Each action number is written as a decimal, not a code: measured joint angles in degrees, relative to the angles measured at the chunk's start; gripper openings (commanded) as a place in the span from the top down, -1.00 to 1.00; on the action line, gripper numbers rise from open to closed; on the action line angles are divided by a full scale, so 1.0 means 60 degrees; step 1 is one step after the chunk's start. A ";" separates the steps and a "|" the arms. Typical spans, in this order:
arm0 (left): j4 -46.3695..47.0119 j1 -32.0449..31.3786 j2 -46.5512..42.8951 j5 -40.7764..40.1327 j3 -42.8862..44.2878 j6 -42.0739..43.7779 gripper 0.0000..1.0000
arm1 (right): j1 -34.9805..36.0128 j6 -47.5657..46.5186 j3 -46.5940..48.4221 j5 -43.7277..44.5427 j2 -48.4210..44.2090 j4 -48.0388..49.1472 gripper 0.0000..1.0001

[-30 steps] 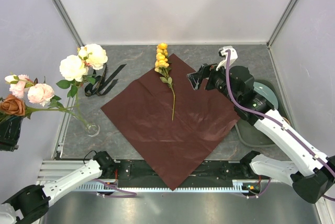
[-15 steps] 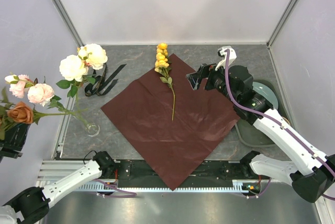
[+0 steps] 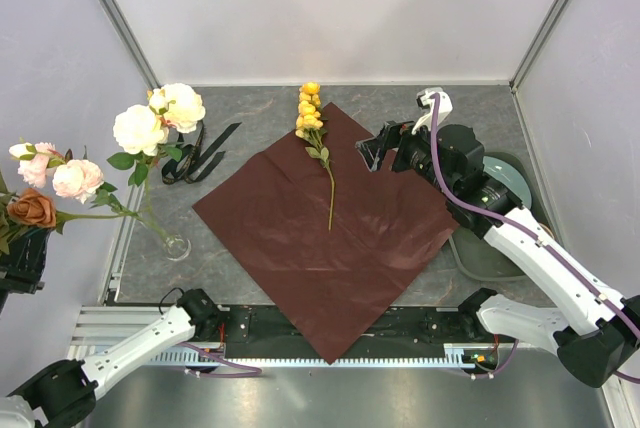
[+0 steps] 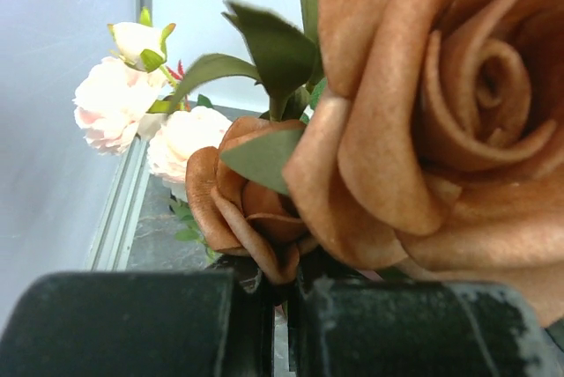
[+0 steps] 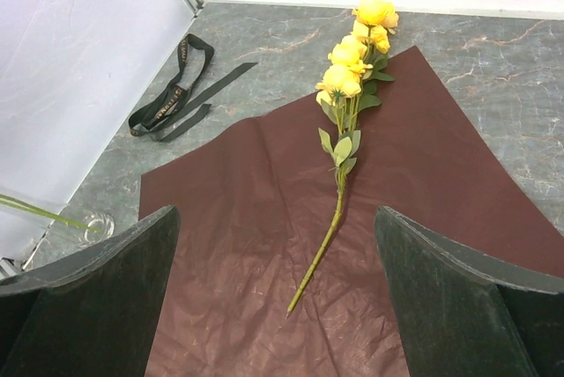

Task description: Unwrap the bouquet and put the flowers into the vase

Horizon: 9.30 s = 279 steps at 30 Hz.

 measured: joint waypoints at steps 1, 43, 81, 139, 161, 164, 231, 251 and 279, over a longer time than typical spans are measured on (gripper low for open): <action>-0.0004 0.0015 0.0000 -0.0055 -0.0029 0.0000 0.97 | 0.0000 0.0000 0.0000 -0.0015 0.0000 0.0004 -0.96; -0.0007 0.1096 0.0823 -0.0459 -0.1100 -0.0714 0.97 | -0.0044 0.0102 -0.0066 -0.0138 0.0051 0.0208 -0.96; 0.0036 0.1140 0.1494 -0.1574 -0.3785 -0.3005 0.96 | -0.0106 0.0208 -0.0211 -0.0433 0.0015 0.0255 -0.96; 0.0554 0.1140 -0.0062 -0.3625 -0.7632 -0.4896 0.46 | -0.0106 0.0470 -0.0521 -0.0907 0.0036 0.0350 -0.96; 0.1031 0.1140 -0.0175 -0.2900 -0.7165 -0.4153 -0.57 | 0.0503 0.0667 -0.0616 -0.2036 0.2277 0.0940 -0.96; 0.1268 0.1140 -0.0448 -0.2295 -0.6878 -0.3836 -0.63 | 0.0681 0.0670 -0.0586 -0.1956 0.2838 0.0933 -0.96; 0.5716 0.1140 -0.0251 0.7745 -0.7737 -0.3260 -0.41 | 0.0335 0.1308 0.2805 -0.2317 0.6437 0.3763 0.95; 0.7424 0.1140 0.2288 0.9453 -0.8692 -0.3770 -0.11 | 0.2233 0.5577 0.0787 -0.1647 0.3231 0.7726 0.91; 0.6193 0.1158 0.1242 0.9358 -0.8419 -0.2623 0.96 | 0.2477 0.3064 0.2834 -0.3034 0.3271 0.3348 -0.71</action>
